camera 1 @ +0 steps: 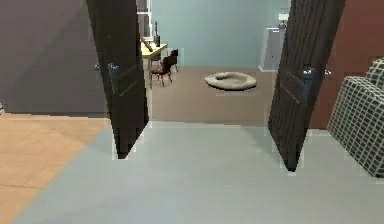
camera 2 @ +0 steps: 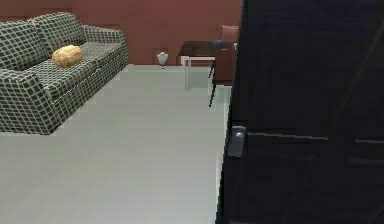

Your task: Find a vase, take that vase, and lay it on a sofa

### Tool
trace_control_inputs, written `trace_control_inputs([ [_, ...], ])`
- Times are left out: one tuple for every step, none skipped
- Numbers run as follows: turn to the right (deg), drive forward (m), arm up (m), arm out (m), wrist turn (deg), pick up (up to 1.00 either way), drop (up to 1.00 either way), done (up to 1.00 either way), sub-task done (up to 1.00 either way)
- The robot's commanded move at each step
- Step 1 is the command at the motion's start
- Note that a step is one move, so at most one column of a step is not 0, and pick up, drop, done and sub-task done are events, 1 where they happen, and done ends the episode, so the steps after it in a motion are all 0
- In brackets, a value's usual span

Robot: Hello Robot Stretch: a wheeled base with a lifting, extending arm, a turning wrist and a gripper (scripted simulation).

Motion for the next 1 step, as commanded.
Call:
trace_control_inputs([
  [12.0,0.00,0.00,0.00,0.0,0.00,0.00,0.00,0.00],
])
